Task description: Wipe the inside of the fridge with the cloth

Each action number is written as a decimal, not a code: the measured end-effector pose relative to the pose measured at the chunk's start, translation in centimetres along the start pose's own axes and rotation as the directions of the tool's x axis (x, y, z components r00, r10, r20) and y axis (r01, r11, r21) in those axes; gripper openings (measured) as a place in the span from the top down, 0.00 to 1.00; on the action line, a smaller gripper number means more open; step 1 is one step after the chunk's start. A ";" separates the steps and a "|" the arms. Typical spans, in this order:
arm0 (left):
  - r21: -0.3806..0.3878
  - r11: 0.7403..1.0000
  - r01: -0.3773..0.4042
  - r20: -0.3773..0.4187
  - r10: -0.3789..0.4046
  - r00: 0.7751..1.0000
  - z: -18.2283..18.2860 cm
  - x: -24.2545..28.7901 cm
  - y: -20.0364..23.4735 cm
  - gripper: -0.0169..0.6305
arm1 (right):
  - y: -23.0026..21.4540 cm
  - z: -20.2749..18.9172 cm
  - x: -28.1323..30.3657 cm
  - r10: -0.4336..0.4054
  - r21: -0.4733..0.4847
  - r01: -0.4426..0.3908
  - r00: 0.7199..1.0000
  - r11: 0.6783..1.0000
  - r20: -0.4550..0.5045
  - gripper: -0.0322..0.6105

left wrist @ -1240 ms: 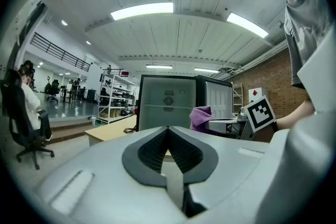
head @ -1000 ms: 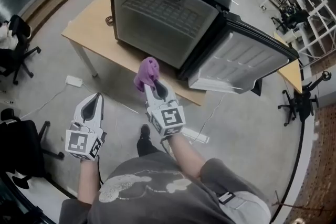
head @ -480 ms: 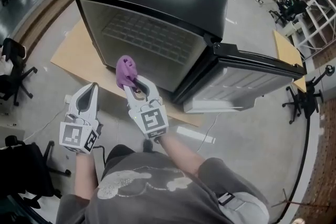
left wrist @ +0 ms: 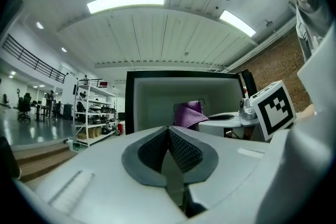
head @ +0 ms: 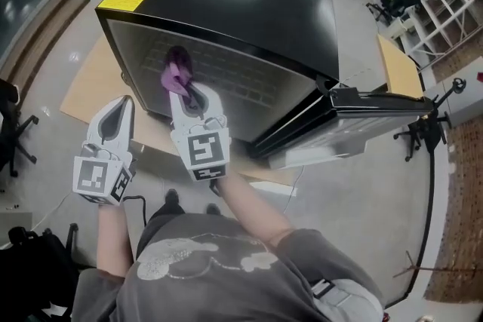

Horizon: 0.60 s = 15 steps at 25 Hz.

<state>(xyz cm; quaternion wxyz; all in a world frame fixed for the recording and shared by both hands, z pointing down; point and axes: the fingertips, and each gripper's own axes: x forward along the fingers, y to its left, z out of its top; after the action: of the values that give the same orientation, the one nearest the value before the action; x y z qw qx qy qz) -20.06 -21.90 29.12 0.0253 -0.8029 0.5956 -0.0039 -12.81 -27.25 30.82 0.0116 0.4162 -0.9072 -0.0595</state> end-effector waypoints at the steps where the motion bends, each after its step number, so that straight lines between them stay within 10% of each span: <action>1: 0.001 1.000 0.011 0.006 -0.011 1.000 0.2 0.5 0.8 0.95 | -0.5 0.4 1.0 -0.030 -0.005 0.030 1.000 1.000 -0.004 0.89; 15: 0.004 0.988 0.152 0.047 -0.152 0.987 -0.2 4.6 7.7 0.95 | -4.7 1.1 13.2 -0.249 -0.170 0.234 0.966 0.957 -0.073 0.89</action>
<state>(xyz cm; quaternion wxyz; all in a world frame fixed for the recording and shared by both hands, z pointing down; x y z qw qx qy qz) -26.06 -28.56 28.86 0.0390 -0.8457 0.5321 0.0129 -17.98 -40.22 28.79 0.0802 0.5238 -0.8404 -0.1135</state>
